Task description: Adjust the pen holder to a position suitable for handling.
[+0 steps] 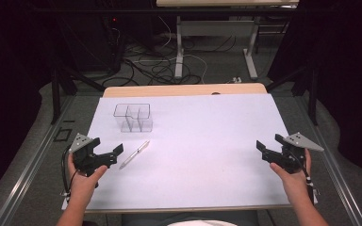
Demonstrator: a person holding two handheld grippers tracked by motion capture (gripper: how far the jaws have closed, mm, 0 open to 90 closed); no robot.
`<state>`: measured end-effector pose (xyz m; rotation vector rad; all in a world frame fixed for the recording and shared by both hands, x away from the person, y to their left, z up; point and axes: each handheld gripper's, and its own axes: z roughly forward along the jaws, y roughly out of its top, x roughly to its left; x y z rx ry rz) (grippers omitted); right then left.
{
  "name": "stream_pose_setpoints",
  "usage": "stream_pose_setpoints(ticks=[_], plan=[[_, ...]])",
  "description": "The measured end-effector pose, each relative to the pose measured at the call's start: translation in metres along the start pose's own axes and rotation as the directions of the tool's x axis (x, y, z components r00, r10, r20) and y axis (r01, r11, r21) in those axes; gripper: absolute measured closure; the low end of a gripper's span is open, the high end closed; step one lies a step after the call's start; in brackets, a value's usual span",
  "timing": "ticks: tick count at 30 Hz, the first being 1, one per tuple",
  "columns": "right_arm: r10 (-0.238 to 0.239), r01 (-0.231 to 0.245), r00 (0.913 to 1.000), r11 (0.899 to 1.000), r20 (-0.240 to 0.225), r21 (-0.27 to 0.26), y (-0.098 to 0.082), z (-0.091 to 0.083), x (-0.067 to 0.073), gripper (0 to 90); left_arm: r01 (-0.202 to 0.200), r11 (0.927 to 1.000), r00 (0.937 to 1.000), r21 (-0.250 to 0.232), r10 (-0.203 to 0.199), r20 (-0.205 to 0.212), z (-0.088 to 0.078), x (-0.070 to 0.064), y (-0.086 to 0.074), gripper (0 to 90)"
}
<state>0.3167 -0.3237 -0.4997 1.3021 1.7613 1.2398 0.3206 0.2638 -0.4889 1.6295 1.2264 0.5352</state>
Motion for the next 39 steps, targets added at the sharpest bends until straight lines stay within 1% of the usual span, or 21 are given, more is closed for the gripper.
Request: stream_pose_setpoints(ticks=[2, 6, 8, 10, 14, 15, 16, 18, 20, 21, 22, 24, 25, 26, 27, 29, 32, 33, 34, 36, 39], plan=[[0.015, -0.015, 0.9999, 1.000, -0.006, 0.018, 0.000, 0.000, -0.001, 21.5, -0.006, 1.0000, 1.0000, 0.001, 0.006, -0.007, 0.001, 0.000, 0.000, 0.6], [0.001, -0.001, 1.0000, 1.000, 0.006, 0.010, 0.003, -0.003, -0.001, 22.9, -0.009, 0.9998, 0.9989, 0.019, 0.010, -0.046, 0.005, -0.002, 0.003, 1.5], [0.005, -0.004, 0.9999, 1.000, 0.009, -0.023, 0.003, -0.002, 0.001, 23.4, -0.011, 0.9998, 0.9986, 0.016, 0.011, -0.052, 0.005, -0.003, 0.005, 3.0], [0.017, -0.017, 0.9997, 1.000, 0.016, -0.018, 0.004, -0.003, 0.004, 24.2, -0.007, 0.9999, 0.9972, 0.011, 0.008, -0.075, 0.005, -0.005, 0.011, 7.0], [0.013, -0.013, 0.9999, 1.000, 0.010, -0.008, 0.003, -0.004, 0.005, 25.6, 0.012, 0.9998, 0.9964, -0.017, -0.013, -0.083, 0.005, -0.010, 0.029, 16.6], [0.023, -0.022, 0.9995, 0.999, 0.021, -0.043, 0.003, -0.002, 0.007, 26.1, 0.013, 0.9996, 0.9962, -0.024, -0.015, -0.086, 0.006, -0.011, 0.035, 16.6], [0.010, -0.010, 0.9998, 1.000, 0.019, -0.002, 0.004, -0.007, 0.007, 26.5, 0.013, 0.9995, 0.9958, -0.028, -0.015, -0.090, 0.008, -0.013, 0.040, 18.4], [0.004, -0.004, 0.9996, 1.000, 0.027, -0.009, 0.005, -0.009, 0.009, 27.1, 0.021, 0.9992, 0.9939, -0.034, -0.025, -0.107, 0.010, -0.015, 0.048, 23.6], [-0.010, 0.011, 0.9995, 1.000, 0.030, -0.018, 0.005, -0.011, 0.009, 27.9, 0.038, 0.9980, 0.9920, -0.050, -0.044, -0.119, 0.015, -0.016, 0.058, 26.9], [0.003, 0.000, 0.9993, 0.997, 0.037, -0.076, 0.004, -0.007, 0.010, 28.2, 0.039, 0.9982, 0.9894, -0.045, -0.045, -0.139, 0.018, -0.017, 0.066, 29.3], [0.003, 0.000, 0.9993, 0.997, 0.037, -0.076, 0.004, -0.007, 0.010, 28.2, 0.039, 0.9982, 0.9894, -0.045, -0.045, -0.139, 0.018, -0.017, 0.066, 31.3], [-0.007, 0.008, 0.9997, 1.000, 0.025, -0.022, 0.005, -0.011, 0.010, 29.3, 0.034, 0.9989, 0.9860, -0.031, -0.038, -0.162, 0.021, -0.016, 0.075, 34.6], [-0.011, 0.011, 0.9997, 1.000, 0.021, -0.023, 0.005, -0.010, 0.010, 29.6, 0.037, 0.9991, 0.9832, -0.019, -0.040, -0.178, 0.023, -0.016, 0.080, 35.7], [-0.007, 0.007, 0.9999, 1.000, 0.015, -0.023, 0.004, -0.009, 0.010, 29.9, 0.075, 0.9970, 0.9791, 0.020, -0.070, -0.191, 0.028, -0.012, 0.091, 36.0], [-0.002, 0.003, 0.9999, 1.000, 0.013, -0.011, 0.004, -0.010, 0.011, 30.2, 0.099, 0.9939, 0.9811, 0.048, -0.090, -0.172, 0.030, -0.010, 0.097, 36.8], [-0.010, 0.010, 0.9999, 1.000, 0.010, -0.011, 0.004, -0.009, 0.010, 30.3, 0.107, 0.9927, 0.9807, 0.056, -0.096, -0.170, 0.032, -0.009, 0.102, 38.2], [-0.018, 0.018, 0.9998, 1.000, 0.005, -0.022, 0.005, -0.008, 0.009, 30.2, 0.105, 0.9908, 0.9732, 0.086, -0.084, -0.214, 0.039, -0.007, 0.116, 39.6], [-0.014, 0.015, 0.9998, 0.998, 0.017, -0.054, 0.004, -0.005, 0.008, 30.2, 0.096, 0.9906, 0.9701, 0.098, -0.071, -0.232, 0.042, -0.006, 0.120, 40.7], [-0.012, 0.012, 0.9998, 1.000, 0.015, -0.024, 0.004, -0.007, 0.007, 30.2, 0.086, 0.9910, 0.9669, 0.102, -0.059, -0.248, 0.046, -0.005, 0.122, 41.6], [-0.005, 0.005, 0.9999, 1.000, 0.010, -0.008, 0.004, -0.007, 0.006, 30.2, 0.095, 0.9869, 0.9660, 0.131, -0.059, -0.251, 0.052, -0.003, 0.127, 42.8], [0.008, -0.008, 1.0000, 1.000, 0.001, -0.006, 0.003, -0.005, 0.007, 30.2, 0.160, 0.9689, 0.9578, 0.189, -0.105, -0.268, 0.061, 0.002, 0.132, 42.9]])
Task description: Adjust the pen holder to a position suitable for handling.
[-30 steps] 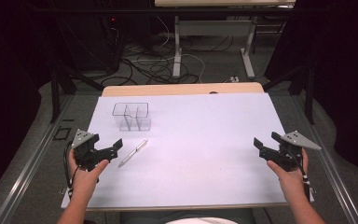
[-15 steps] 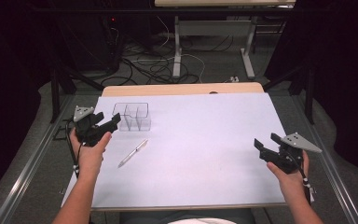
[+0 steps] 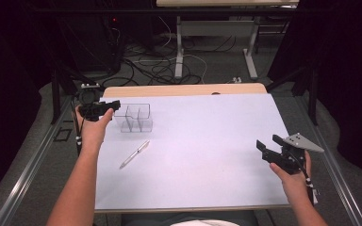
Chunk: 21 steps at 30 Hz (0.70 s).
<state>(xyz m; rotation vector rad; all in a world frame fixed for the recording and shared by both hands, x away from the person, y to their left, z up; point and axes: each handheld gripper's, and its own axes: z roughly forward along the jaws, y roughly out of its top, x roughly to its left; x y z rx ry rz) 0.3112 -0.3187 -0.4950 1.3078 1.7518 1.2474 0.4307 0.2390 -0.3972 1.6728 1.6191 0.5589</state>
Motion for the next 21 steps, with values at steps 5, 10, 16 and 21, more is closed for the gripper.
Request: stream_pose_setpoints(ticks=[5, 10, 16, 21], plan=[[-0.015, 0.015, 0.9999, 1.000, -0.003, 0.008, 0.000, 0.000, 0.002, 29.6, 0.031, 0.9986, 0.9994, 0.044, -0.030, -0.018, 0.014, 0.006, 0.005, 46.0], [-0.010, 0.010, 0.9999, 1.000, -0.008, 0.005, 0.001, 0.001, 0.002, 28.9, 0.032, 0.9955, 0.9989, 0.089, -0.029, -0.037, 0.030, 0.014, 0.005, 51.7], [0.012, -0.012, 0.9999, 1.000, -0.010, 0.007, 0.000, 0.001, 0.000, 28.5, 0.004, 0.9931, 0.9987, 0.117, 0.002, -0.052, 0.042, 0.021, 0.005, 58.3], [0.010, -0.010, 0.9999, 1.000, -0.010, -0.004, 0.000, 0.002, -0.001, 28.4, 0.000, 0.9917, 0.9990, 0.129, 0.006, -0.045, 0.050, 0.020, 0.005, 63.4]])
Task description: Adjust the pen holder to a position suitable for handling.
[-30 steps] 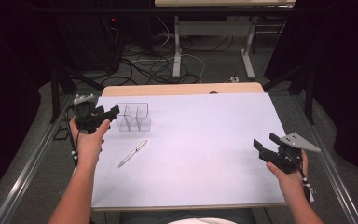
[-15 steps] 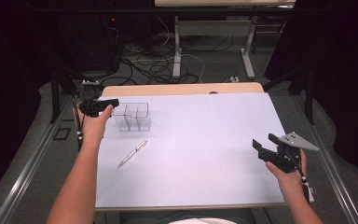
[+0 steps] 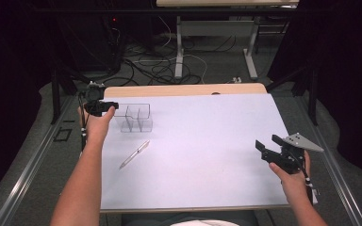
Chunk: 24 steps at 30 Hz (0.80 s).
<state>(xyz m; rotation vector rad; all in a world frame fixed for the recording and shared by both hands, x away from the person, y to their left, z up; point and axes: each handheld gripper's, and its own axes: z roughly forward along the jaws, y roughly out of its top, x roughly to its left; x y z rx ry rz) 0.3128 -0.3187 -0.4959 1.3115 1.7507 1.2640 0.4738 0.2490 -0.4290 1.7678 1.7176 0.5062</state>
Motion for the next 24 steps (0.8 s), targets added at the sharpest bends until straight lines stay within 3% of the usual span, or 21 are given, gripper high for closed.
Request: stream_pose_setpoints(ticks=[7, 14, 24], plan=[[0.003, -0.003, 1.0000, 1.000, -0.006, 0.014, 0.000, 0.000, 0.001, 28.4, 0.016, 0.9986, 0.9996, 0.051, -0.014, -0.026, 0.017, 0.003, -0.001, 65.8], [0.004, -0.004, 0.9999, 1.000, -0.013, 0.015, -0.001, 0.001, 0.000, 28.0, 0.026, 0.9956, 0.9990, 0.090, -0.022, -0.039, 0.023, 0.007, 0.000, 70.1], [0.009, -0.009, 0.9997, 1.000, -0.025, 0.015, -0.001, 0.002, 0.000, 27.8, 0.023, 0.9947, 0.9988, 0.100, -0.018, -0.045, 0.028, 0.008, 0.000, 74.6]])
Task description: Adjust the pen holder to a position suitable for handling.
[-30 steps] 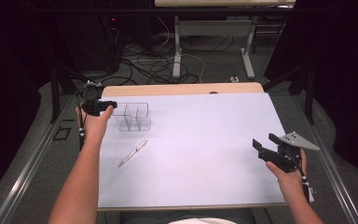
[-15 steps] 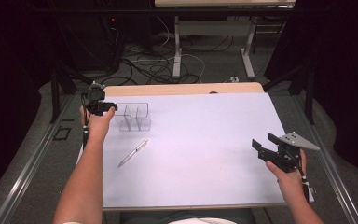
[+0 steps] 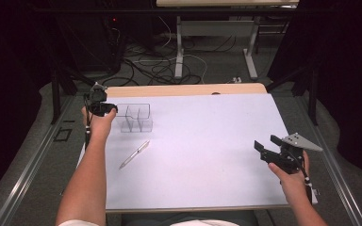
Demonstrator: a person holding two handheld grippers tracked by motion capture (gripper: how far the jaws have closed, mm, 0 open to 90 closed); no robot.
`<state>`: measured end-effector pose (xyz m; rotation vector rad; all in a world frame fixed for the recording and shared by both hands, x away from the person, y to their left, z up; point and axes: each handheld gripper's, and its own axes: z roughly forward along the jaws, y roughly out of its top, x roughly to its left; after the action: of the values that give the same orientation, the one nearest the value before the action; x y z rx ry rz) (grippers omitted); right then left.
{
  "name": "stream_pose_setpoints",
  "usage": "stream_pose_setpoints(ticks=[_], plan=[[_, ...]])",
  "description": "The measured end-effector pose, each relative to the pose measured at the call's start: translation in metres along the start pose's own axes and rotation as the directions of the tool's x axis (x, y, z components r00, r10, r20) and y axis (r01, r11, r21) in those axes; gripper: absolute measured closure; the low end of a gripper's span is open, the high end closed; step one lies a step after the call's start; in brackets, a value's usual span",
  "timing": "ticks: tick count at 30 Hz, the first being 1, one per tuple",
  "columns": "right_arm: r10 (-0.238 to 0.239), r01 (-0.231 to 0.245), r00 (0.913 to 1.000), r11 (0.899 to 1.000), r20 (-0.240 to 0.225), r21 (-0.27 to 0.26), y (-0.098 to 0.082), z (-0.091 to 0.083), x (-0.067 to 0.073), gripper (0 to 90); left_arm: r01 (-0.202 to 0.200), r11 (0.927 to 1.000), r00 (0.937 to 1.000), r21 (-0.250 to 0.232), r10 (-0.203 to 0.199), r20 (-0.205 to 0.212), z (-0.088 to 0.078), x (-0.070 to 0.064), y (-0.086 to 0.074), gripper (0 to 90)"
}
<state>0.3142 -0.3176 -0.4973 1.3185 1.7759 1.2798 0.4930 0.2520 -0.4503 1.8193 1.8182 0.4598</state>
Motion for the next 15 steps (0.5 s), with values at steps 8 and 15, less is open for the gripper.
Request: stream_pose_setpoints(ticks=[8, 15], plan=[[0.011, -0.011, 0.9999, 1.000, -0.002, 0.010, -0.001, 0.002, 0.000, 27.7, 0.007, 0.9993, 1.0000, 0.037, -0.007, -0.001, 0.010, -0.001, 0.000, 78.6], [0.014, -0.014, 0.9999, 1.000, -0.005, 0.012, -0.001, 0.002, -0.001, 27.5, 0.002, 0.9983, 0.9996, 0.058, 0.000, -0.027, 0.016, -0.005, -0.001, 84.6]])
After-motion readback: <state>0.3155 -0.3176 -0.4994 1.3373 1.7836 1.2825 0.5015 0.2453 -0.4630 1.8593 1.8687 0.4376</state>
